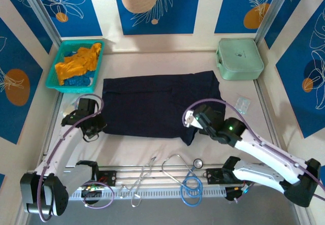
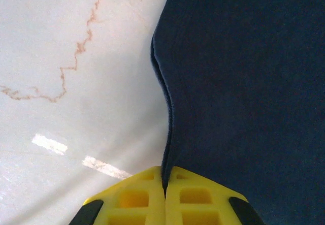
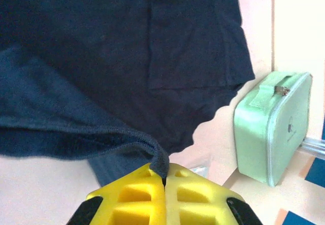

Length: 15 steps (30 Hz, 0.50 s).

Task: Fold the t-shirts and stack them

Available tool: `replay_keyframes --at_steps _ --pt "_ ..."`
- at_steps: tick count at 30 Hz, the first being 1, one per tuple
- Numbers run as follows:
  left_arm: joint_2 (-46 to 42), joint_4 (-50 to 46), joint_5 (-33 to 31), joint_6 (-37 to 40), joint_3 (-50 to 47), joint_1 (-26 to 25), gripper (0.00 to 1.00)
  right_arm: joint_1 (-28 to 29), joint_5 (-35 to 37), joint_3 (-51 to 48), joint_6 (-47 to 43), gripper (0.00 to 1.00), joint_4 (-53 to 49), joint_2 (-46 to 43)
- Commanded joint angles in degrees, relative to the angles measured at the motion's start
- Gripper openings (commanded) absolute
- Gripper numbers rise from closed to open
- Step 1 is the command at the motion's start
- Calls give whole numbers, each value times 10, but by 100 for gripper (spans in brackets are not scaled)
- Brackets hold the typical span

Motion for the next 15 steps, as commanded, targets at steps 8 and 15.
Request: replay_keyframes --at_steps 8,15 --pt "80 18 -38 9 68 3 0 -137 -119 84 -116 0 171 109" --pt "155 31 -61 8 104 10 0 -218 -210 125 -142 0 222 193"
